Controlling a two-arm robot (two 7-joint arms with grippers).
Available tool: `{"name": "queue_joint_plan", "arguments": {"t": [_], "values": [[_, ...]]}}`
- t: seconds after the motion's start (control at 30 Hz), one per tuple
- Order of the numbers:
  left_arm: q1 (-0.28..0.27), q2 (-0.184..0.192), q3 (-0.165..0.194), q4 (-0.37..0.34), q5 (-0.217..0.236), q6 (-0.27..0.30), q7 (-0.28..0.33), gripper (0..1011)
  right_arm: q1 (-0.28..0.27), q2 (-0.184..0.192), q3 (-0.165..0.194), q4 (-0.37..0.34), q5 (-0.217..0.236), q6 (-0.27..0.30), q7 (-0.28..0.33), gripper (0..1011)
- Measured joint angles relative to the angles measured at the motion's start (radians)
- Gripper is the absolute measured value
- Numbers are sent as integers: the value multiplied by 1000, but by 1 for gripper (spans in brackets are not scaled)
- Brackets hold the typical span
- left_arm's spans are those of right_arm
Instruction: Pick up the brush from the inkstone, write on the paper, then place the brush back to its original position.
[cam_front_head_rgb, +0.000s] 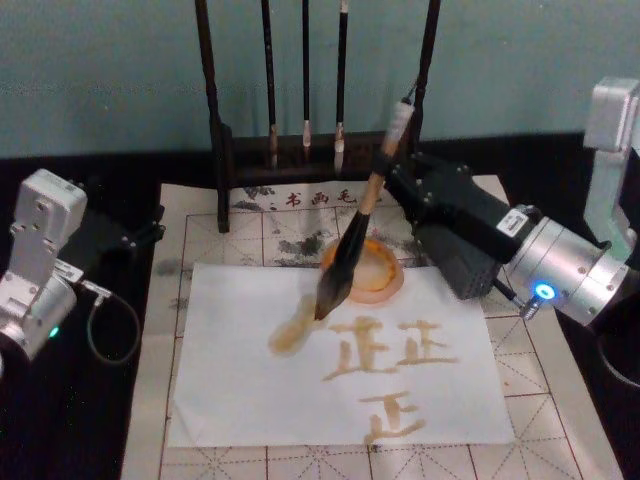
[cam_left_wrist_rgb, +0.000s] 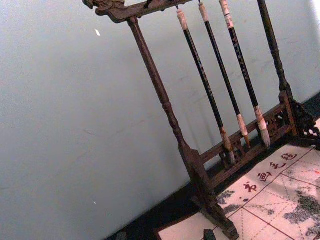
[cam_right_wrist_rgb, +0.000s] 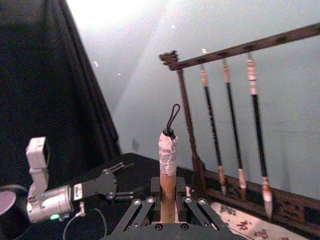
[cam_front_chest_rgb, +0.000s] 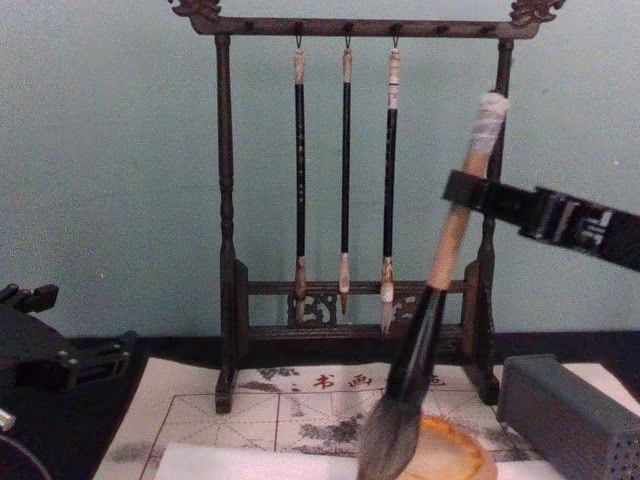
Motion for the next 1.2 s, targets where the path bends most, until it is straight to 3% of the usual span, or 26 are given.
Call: {"name": "queue_joint_plan", "arguments": {"t": [0.23, 0.53, 1.2], "values": [[0, 0, 0, 0, 0, 0, 0, 1001, 7, -21, -26, 1, -76, -42, 22, 200], [0, 0, 0, 0, 0, 0, 0, 1001, 22, -76, -41, 40, -171, -96, 1, 200], [0, 0, 0, 0, 0, 0, 0, 1001, 48, -178, -60, 125, -324, -186, -23, 200]]}}
